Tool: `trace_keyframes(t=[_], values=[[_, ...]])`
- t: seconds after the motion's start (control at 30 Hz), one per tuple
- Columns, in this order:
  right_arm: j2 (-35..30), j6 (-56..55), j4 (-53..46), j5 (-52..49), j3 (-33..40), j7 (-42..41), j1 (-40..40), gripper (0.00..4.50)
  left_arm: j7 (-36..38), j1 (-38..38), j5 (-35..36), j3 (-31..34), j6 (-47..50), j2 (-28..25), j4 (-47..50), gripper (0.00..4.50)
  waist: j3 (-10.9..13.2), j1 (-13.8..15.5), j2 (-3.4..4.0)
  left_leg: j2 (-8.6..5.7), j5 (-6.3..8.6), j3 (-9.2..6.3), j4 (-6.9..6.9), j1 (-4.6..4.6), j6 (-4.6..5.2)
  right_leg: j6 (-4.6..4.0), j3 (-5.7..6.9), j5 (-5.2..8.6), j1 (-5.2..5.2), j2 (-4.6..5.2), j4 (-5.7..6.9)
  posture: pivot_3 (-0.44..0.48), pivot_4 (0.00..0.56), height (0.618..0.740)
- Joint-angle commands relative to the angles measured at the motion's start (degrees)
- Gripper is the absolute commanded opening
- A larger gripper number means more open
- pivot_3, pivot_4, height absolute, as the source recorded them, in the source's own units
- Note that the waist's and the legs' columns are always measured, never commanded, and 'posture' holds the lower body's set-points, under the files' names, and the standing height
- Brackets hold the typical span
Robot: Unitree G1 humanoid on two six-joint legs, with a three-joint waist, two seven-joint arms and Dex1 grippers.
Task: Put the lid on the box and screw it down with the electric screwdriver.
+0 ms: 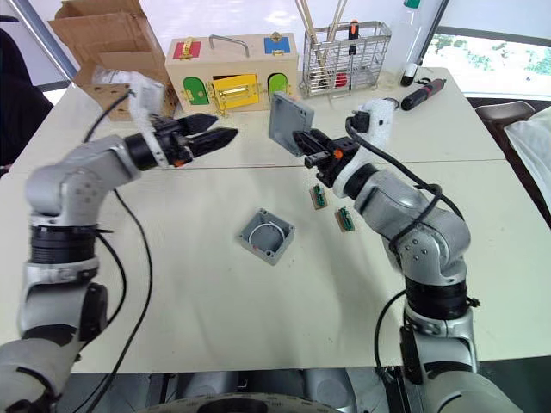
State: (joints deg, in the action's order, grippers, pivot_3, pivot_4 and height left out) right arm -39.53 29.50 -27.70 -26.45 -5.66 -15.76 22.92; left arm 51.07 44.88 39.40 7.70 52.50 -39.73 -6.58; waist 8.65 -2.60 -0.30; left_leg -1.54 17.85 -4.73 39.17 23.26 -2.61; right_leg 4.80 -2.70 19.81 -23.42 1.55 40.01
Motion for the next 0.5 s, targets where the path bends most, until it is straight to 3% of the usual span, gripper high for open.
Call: trace_keyframes(t=[0.03,0.23,0.5], values=[[-4.68,-19.88,-0.95,18.22,-6.65,-6.05,-4.31,0.19,9.97,-0.48,1.01,-3.28,1.65,-4.34,0.74,4.44,0.0,-0.01,0.0,-0.02,0.0,0.01,0.0,0.0,0.0,0.0,0.0,0.0,0.0,0.0,-0.01,0.0,0.15,0.74],[-9.93,-44.42,6.16,43.51,-13.21,-5.7,-8.33,0.19,22.06,-2.25,-3.64,-10.74,-2.26,-10.46,-0.72,4.44,0.0,0.13,0.0,0.02,-0.09,0.06,0.11,-0.04,-0.13,-0.01,-0.07,0.01,0.05,0.03,0.07,0.0,0.15,0.74],[-6.76,-53.48,10.34,58.74,-13.52,-1.14,-12.01,0.19,23.1,-2.13,-5.01,-11.86,-2.8,-8.25,-0.31,4.44,0.0,0.1,-0.01,0.03,-0.1,0.02,0.11,-0.05,-0.15,-0.02,-0.12,0.01,0.07,0.06,0.08,0.0,0.15,0.74]])
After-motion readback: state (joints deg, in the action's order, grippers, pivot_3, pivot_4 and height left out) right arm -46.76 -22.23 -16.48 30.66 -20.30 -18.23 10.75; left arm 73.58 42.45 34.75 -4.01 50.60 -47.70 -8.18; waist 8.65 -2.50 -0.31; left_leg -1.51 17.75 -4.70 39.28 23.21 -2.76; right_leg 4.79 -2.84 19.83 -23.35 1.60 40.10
